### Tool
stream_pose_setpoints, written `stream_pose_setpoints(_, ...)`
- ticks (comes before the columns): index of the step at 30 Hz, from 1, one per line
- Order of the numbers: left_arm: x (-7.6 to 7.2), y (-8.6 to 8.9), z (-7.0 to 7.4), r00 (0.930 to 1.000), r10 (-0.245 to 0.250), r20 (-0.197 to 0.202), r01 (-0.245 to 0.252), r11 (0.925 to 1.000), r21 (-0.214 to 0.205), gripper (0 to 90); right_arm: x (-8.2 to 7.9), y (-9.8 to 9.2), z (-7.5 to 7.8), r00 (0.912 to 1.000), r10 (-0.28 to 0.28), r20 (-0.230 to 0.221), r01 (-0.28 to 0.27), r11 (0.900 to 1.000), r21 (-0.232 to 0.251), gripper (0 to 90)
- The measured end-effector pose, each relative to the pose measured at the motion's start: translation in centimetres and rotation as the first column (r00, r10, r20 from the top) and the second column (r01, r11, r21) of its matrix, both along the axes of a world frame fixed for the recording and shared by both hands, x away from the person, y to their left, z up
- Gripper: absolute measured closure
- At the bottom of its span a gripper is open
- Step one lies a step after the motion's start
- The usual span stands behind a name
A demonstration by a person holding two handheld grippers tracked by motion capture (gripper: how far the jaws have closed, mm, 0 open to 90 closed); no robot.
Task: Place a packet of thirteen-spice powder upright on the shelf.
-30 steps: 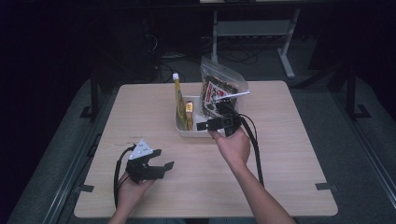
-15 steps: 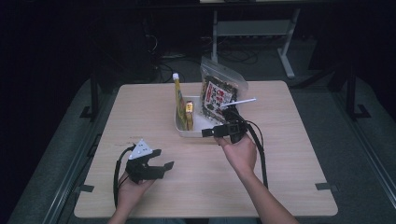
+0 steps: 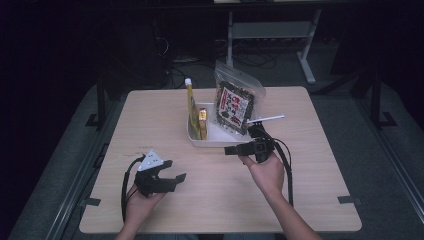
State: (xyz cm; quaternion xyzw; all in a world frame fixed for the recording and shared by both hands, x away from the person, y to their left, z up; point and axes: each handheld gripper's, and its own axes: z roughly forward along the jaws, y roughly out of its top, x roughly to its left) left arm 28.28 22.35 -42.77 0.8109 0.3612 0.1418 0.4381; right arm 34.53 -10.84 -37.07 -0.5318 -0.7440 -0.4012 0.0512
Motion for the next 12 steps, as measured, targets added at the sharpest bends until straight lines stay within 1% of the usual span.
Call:
stream_pose_setpoints(5, 0.0, 0.0, 0.0, 1.0000, -0.001, 0.000, 0.001, 1.0000, 0.001, 27.1, -0.7, -1.3, -0.9, 0.9998, -0.016, -0.011, 0.016, 0.9999, 0.004, 40.8)
stream_pose_setpoints(7, 0.0, 0.0, 0.0, 1.0000, -0.001, -0.002, 0.001, 1.0000, 0.000, 27.0, -0.8, -1.4, -1.1, 0.9998, -0.017, -0.012, 0.017, 0.9998, 0.005, 40.6)
stream_pose_setpoints(8, 0.0, 0.0, 0.0, 1.0000, -0.001, -0.003, 0.001, 1.0000, 0.000, 26.5, -1.1, -1.7, -1.4, 0.9997, -0.018, -0.016, 0.018, 0.9998, 0.007, 40.4)
stream_pose_setpoints(10, -0.1, 0.0, 0.0, 1.0000, -0.002, -0.003, 0.002, 1.0000, 0.002, 26.5, -1.3, -1.9, -1.6, 0.9997, -0.018, -0.017, 0.018, 0.9998, 0.008, 40.1)
stream_pose_setpoints(11, -0.1, -0.1, 0.0, 1.0000, -0.002, -0.002, 0.002, 1.0000, 0.001, 26.5, -1.7, -2.2, -2.1, 0.9997, -0.014, -0.018, 0.014, 0.9999, 0.005, 40.1)
stream_pose_setpoints(12, -0.1, 0.0, 0.0, 1.0000, -0.002, -0.001, 0.002, 1.0000, 0.001, 26.5, -1.7, -2.2, -2.1, 0.9997, -0.014, -0.018, 0.014, 0.9999, 0.005, 40.1)
